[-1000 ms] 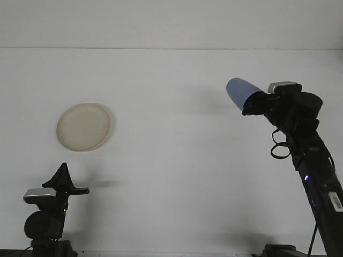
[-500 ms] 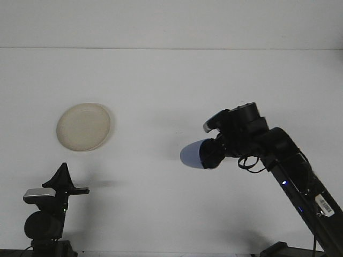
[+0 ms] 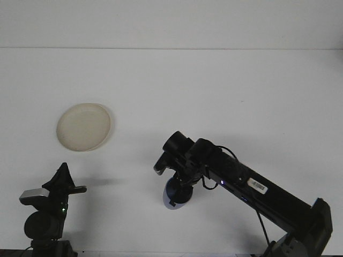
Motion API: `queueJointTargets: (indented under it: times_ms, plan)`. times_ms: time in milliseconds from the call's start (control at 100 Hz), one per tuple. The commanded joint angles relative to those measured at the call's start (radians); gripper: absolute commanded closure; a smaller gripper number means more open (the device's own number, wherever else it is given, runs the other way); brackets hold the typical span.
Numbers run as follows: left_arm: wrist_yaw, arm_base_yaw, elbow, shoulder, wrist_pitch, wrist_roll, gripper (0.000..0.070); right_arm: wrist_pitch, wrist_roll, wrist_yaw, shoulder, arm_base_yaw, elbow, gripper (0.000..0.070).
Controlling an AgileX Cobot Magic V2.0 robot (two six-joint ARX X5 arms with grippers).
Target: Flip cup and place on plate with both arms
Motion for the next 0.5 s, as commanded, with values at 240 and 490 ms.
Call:
queueJointTargets:
  times_ms: [240, 490]
  plan:
    - [-0.001, 0.001, -0.018, -0.002, 0.011, -0.103, 0.0686, 0.001, -0.007, 0.052, 0.116, 0.035, 0.031, 0.07]
    - [-0.001, 0.001, -0.018, -0.002, 0.011, -0.108, 0.0685, 0.004, -0.026, 0.051, 0.12, 0.035, 0.031, 0.063]
